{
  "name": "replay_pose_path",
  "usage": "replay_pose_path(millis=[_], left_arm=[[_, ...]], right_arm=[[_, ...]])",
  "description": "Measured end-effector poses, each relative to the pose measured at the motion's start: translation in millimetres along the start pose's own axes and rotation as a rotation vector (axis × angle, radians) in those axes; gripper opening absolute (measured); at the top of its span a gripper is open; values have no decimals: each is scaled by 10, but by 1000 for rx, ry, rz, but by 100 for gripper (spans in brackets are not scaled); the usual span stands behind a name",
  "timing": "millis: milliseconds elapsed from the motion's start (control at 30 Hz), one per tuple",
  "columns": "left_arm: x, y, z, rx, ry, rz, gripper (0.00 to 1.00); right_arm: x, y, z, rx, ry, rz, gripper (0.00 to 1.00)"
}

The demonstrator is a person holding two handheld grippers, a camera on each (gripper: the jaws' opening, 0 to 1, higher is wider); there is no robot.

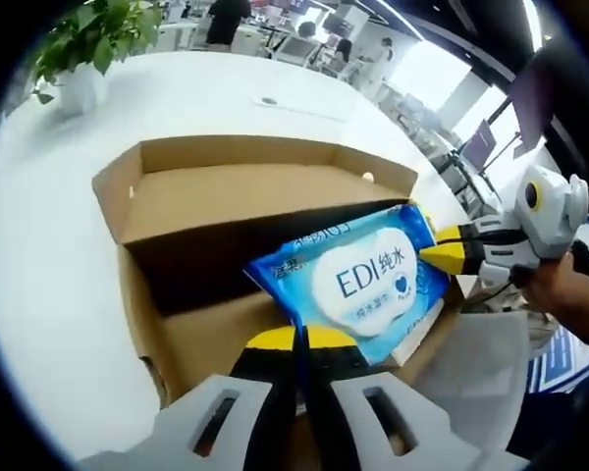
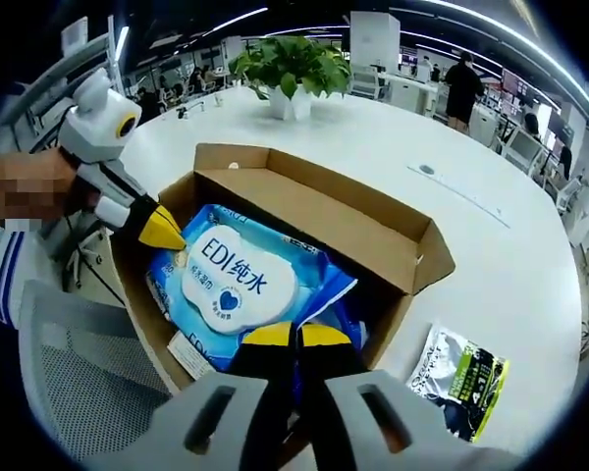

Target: Operate the shoe box by opening the lid, removing the specified soft item, and placing it in the target area until the item is outside and the box remains undamaged.

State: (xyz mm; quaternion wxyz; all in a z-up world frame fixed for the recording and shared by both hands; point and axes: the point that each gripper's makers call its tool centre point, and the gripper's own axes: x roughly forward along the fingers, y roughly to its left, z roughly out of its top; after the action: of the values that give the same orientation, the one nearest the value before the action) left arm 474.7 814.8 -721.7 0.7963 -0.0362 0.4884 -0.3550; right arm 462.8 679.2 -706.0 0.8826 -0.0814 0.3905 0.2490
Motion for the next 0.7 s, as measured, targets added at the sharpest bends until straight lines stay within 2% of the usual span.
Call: replay_pose_path(millis=[467,700], left_arm=[[-433,-212,189,24,-110,-11,0],[-486,-410,292,70,-134,-24,0]], right_arm=[[-289,80,195,21,-79,12,0],[-431,11,207,34,-97,-4,0]])
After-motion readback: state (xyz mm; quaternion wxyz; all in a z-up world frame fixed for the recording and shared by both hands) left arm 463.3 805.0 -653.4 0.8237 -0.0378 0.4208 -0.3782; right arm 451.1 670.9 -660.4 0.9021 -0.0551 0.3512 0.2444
